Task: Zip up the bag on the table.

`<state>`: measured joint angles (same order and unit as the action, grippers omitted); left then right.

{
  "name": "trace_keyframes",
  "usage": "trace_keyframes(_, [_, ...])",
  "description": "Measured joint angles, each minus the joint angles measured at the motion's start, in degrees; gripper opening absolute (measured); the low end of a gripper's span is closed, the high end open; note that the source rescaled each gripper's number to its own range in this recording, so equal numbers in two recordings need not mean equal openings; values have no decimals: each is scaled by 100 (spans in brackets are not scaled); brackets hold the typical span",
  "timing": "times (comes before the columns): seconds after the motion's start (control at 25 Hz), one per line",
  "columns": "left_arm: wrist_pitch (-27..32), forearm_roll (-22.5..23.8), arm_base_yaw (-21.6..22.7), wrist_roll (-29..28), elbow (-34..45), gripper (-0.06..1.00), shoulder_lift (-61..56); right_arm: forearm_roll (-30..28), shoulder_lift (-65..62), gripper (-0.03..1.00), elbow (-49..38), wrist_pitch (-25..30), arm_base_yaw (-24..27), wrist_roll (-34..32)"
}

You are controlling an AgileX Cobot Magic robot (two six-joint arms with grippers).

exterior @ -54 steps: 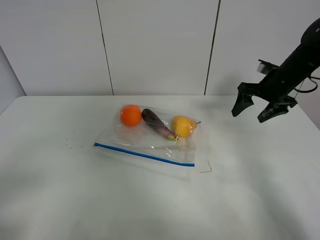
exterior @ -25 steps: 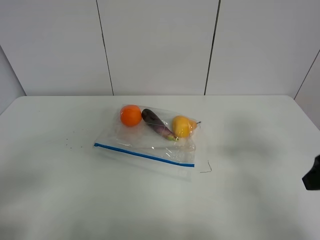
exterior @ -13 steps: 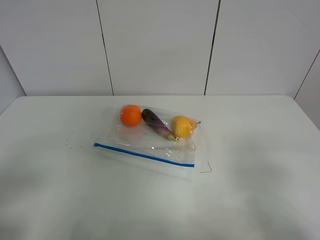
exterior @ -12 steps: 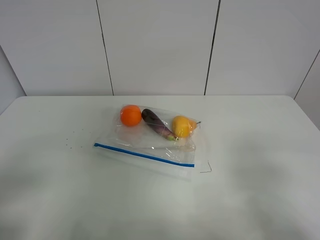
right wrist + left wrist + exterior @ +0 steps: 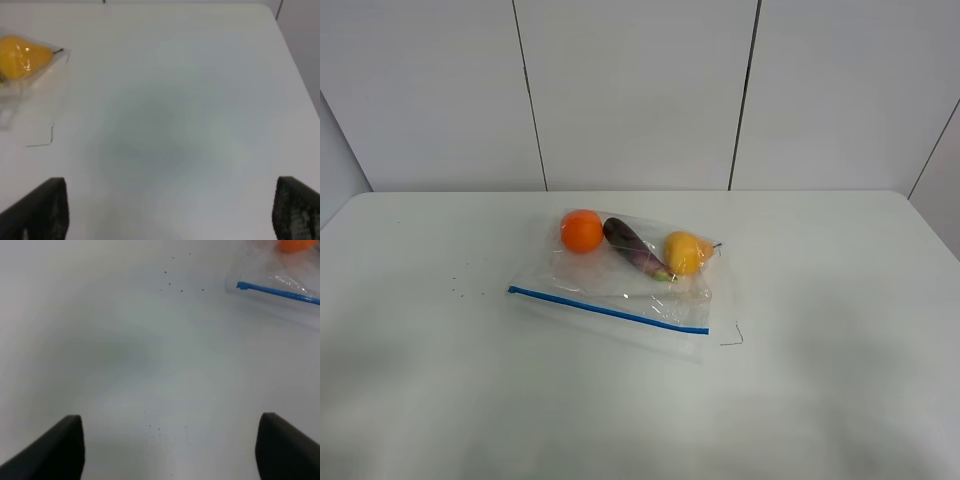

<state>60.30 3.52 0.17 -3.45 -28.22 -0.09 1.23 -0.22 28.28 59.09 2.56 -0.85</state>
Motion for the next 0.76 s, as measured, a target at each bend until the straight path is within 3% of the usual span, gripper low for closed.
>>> trace_keyframes(0.76, [0,0,0,0,0,98,0,0,0,90,0,0,0,-10])
